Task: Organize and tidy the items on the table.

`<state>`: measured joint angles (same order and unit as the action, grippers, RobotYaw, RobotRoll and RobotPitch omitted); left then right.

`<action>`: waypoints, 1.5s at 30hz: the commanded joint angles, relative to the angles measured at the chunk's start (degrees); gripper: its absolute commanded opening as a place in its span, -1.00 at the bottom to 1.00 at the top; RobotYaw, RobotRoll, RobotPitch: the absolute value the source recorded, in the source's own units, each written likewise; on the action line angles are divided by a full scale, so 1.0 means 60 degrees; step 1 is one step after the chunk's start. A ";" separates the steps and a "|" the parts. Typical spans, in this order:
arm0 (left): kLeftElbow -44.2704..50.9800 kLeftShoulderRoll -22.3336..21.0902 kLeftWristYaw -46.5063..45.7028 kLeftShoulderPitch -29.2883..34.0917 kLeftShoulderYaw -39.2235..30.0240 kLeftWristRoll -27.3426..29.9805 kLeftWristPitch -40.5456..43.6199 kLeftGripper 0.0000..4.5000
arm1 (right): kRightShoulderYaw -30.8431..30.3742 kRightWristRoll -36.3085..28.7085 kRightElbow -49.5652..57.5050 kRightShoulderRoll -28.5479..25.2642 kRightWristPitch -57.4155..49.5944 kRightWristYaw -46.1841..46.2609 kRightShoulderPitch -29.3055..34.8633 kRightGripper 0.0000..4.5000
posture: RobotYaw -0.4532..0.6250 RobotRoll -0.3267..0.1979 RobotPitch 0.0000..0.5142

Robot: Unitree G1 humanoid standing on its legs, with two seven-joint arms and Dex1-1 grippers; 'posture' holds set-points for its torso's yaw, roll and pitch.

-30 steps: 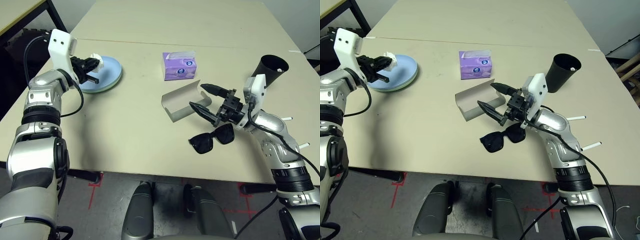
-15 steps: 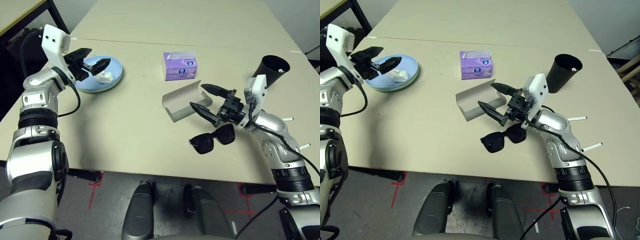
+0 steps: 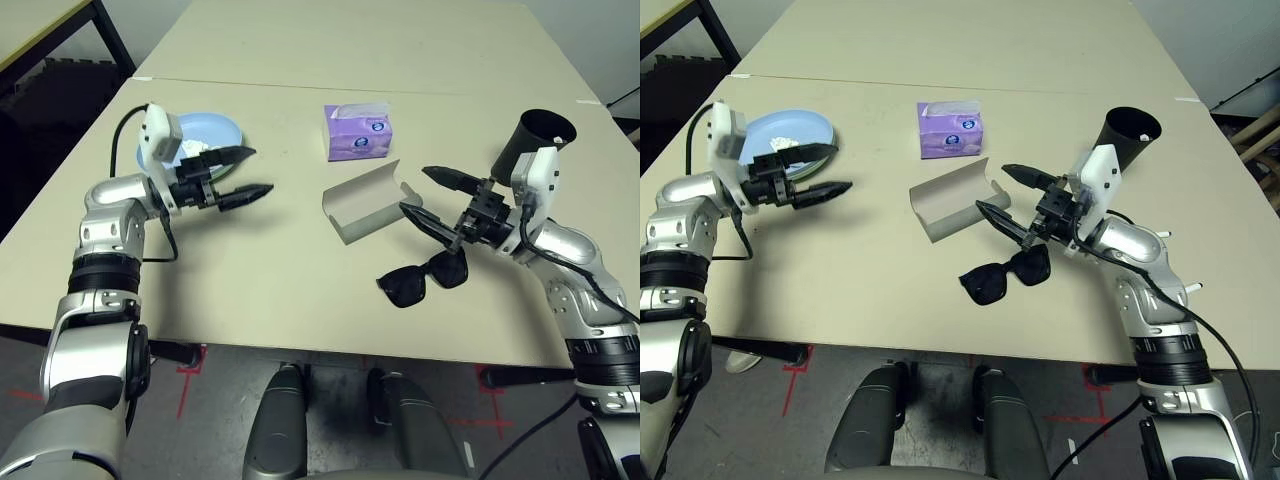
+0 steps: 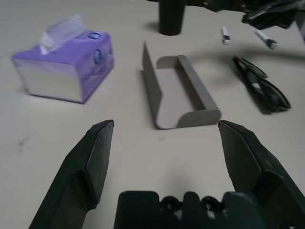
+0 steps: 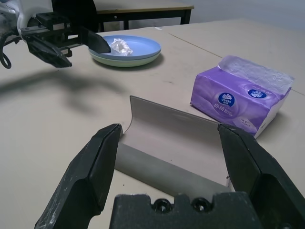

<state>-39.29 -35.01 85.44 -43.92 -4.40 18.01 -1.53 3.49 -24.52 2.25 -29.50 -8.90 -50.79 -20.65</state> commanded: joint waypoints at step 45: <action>0.3632 0.0769 0.0587 0.2182 0.1062 0.0912 -0.0663 0.98 | -0.3784 0.3999 0.1088 -0.3369 0.0001 -0.3833 -0.2909 1.00 | 0.14 0.25 -0.10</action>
<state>-19.90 -30.45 88.39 -31.81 1.14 22.98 -5.09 -18.03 -1.25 7.56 -48.73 -9.84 -71.96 -37.71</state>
